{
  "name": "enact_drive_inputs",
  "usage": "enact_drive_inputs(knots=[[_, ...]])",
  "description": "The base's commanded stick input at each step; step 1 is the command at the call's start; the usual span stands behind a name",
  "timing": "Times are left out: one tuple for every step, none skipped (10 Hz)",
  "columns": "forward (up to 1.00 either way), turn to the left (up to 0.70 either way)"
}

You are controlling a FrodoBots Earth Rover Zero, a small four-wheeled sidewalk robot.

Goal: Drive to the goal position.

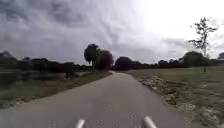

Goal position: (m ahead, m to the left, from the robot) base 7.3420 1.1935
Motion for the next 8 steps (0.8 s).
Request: enact_drive_inputs(knots=[[0.69, 0.03], [0.69, 0.03], [0.69, 0.03], [0.69, 0.03], [0.69, 0.03], [0.69, 0.03], [0.69, 0.03], [0.69, 0.03]])
